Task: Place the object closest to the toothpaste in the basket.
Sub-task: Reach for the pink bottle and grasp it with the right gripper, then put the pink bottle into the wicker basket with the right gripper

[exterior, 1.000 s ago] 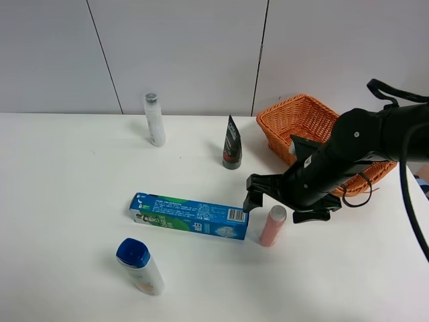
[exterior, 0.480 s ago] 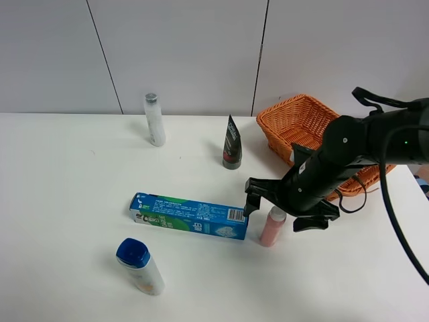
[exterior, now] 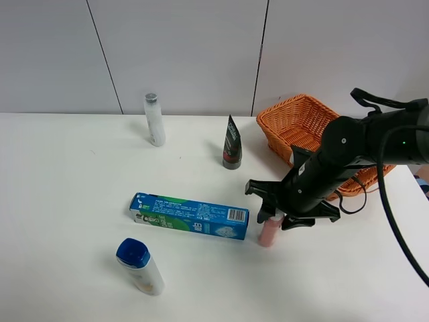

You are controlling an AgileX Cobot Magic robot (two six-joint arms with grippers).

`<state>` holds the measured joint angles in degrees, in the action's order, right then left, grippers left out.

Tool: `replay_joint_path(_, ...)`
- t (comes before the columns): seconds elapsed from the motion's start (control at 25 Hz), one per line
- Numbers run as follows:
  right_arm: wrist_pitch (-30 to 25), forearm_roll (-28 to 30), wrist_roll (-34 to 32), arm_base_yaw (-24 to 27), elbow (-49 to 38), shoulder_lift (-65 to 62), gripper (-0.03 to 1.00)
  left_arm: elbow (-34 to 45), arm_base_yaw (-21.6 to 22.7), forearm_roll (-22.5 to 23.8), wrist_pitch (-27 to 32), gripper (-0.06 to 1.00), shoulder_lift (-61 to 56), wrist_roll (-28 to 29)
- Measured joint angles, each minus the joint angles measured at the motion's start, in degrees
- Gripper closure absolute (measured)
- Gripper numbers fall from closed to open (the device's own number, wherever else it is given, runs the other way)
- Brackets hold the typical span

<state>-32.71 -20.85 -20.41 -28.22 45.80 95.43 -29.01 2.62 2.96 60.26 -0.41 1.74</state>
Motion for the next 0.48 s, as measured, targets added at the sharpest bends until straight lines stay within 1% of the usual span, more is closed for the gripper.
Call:
replay_joint_path(0.04,-0.5,-0.1,0.3,0.0,0.0,0.0,0.62,0.0,0.0,0.0,0.0,-0.05,0.0,0.0)
replay_joint_path(0.32,-3.7,2.1,3.7,0.0,1.4,-0.2,0.61,0.0,0.0,0.0,0.0,-0.05,0.0,0.0)
replay_joint_path(0.48,-5.2,4.9,4.9,0.0,4.5,-4.1,0.61,0.0,0.0,0.0,0.0,-0.05,0.0,0.0)
